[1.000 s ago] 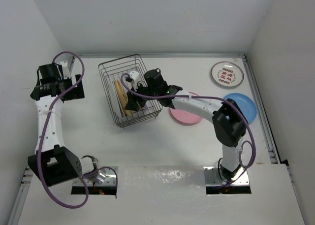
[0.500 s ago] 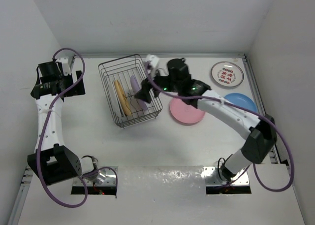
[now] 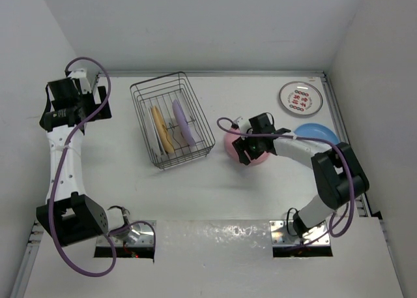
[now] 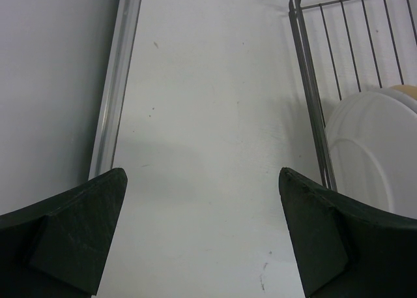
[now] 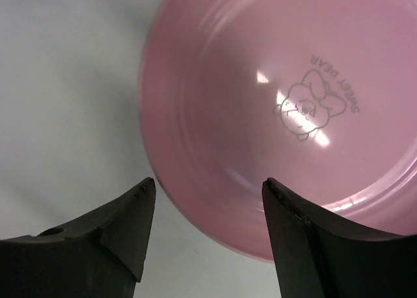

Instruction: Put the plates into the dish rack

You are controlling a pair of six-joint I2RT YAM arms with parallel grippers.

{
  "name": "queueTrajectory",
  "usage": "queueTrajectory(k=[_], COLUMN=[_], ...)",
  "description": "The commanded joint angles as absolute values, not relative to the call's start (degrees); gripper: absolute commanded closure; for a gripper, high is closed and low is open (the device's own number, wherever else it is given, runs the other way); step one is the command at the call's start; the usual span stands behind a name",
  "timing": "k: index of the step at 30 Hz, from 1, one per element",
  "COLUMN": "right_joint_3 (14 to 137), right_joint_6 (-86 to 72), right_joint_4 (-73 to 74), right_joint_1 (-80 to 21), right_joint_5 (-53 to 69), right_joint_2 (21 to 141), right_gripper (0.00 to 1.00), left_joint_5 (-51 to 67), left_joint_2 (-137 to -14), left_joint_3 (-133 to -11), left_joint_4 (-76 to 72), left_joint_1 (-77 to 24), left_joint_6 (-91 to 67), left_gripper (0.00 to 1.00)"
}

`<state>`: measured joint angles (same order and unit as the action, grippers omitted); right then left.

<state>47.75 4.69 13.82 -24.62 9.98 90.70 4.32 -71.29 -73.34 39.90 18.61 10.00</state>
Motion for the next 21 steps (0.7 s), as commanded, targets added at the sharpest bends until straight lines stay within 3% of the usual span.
queueTrajectory(k=[1, 11, 14, 15, 16, 17, 21], right_joint_3=[50.4, 49.9, 49.6, 50.2, 51.0, 51.9, 58.0], right_joint_6=[6.8, 9.0, 9.1, 8.5, 7.2, 6.2, 0.7], right_joint_4=[9.1, 8.4, 7.8, 8.2, 9.0, 11.0, 12.0], right_joint_1=[-24.5, -29.1, -30.0, -30.0, -30.0, -30.0, -29.5], right_joint_5=[7.8, 6.1, 3.0, 2.9, 3.3, 3.3, 5.6], right_joint_2=[91.1, 99.4, 101.1, 101.4, 102.0, 102.0, 97.5], right_gripper=[0.35, 0.44, 0.68, 0.86, 0.95, 1.00, 1.00], left_joint_5=[5.0, 2.3, 2.3, 2.5, 2.6, 2.8, 3.3], left_joint_2=[-71.3, -70.4, -70.6, -70.7, -70.7, -70.8, -71.5], left_joint_3=[-75.4, -74.2, -73.6, -73.6, -73.7, -73.7, -74.4], left_joint_4=[36.8, 36.7, 36.3, 36.1, 35.9, 35.9, 35.3], left_joint_1=[18.0, 18.0, 18.0, 18.0, 18.0, 18.0, 17.9], left_joint_6=[9.1, 10.7, 10.7, 10.8, 10.8, 11.0, 11.7], left_gripper=[0.01, 0.01, 0.01, 0.01, 0.01, 0.01, 0.01])
